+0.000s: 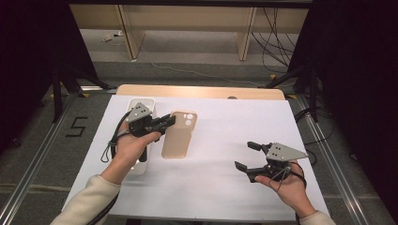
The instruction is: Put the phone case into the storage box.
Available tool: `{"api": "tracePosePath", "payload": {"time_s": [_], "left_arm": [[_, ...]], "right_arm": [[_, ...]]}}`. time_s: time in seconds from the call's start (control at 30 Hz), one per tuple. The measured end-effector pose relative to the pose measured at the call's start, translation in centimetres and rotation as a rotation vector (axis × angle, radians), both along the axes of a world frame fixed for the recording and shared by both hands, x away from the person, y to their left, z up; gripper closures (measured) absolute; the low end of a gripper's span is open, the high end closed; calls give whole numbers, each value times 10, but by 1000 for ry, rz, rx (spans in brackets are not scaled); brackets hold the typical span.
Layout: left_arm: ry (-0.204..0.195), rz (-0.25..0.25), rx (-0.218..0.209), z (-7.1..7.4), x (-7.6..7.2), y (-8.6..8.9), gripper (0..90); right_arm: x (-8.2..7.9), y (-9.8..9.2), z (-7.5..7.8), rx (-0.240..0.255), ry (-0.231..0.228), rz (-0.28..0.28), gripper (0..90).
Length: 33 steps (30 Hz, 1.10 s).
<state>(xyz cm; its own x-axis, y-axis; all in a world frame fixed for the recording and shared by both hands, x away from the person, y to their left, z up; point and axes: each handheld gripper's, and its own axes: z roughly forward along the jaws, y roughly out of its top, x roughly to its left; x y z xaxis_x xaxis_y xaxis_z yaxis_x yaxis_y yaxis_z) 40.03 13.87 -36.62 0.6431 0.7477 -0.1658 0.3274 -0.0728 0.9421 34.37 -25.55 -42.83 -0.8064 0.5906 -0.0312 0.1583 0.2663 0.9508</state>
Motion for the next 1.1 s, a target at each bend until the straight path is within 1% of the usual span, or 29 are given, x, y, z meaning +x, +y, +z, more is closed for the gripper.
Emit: {"api": "tracePosePath", "payload": {"time_s": [0.03, 0.07, 0.13, 0.17, 0.33, 0.37, 0.4, 0.43, 0.57, 0.6, 0.67, 0.8, 0.87, 0.9, 0.97, 1.03, 1.07, 1.1], "left_arm": [[4, 3, -3, 0, 0, 1, 812], [4, 3, -3, 0, 0, 1, 812], [0, 2, 3, 1, 1, 3, 812], [1, 5, -4, 1, 1, 5, 812], [-6, 11, -3, 3, 2, 9, 813], [-9, 10, -4, 4, 3, 12, 812], [-8, 12, -4, 5, 3, 12, 812], [-11, 10, -2, 5, 3, 13, 812], [-8, 15, -14, 7, 4, 16, 813], [-12, 13, -9, 8, 5, 16, 813], [-11, 16, -13, 8, 5, 16, 813], [-19, 10, -4, 11, 7, 18, 813], [-19, 11, -6, 12, 7, 18, 813], [-18, 13, -6, 12, 7, 19, 813], [-21, 16, -9, 13, 8, 20, 813], [-26, 11, -9, 15, 8, 22, 813], [-25, 17, -12, 16, 8, 22, 813], [-28, 16, -15, 17, 9, 24, 813]], "right_arm": [[0, -1, 1, -11, 4, 10, 169], [0, 0, 0, 2, -7, -3, 168], [0, -1, 0, -4, -4, -1, 169], [0, -1, 0, -3, -4, -2, 169], [-1, -2, -1, -9, -3, -1, 169], [-1, -1, -2, 8, 2, 4, 168], [-2, -3, -2, -10, 9, 0, 169], [-2, -3, -1, -18, 11, -3, 169], [-2, -3, -3, -12, 7, -4, 169], [-2, -3, -3, -12, 7, -5, 169], [-3, -3, -3, -11, 15, -6, 168], [-3, -4, -3, -9, 10, -9, 168], [-3, -4, -3, -10, 11, -11, 168], [-2, -3, -4, 14, 8, -3, 168], [-4, -6, -2, -27, 22, -15, 168], [-4, -6, -2, -23, 23, -15, 168], [-3, -5, -3, -2, 8, -13, 168], [-3, -6, -3, -4, 2, -14, 168]]}}
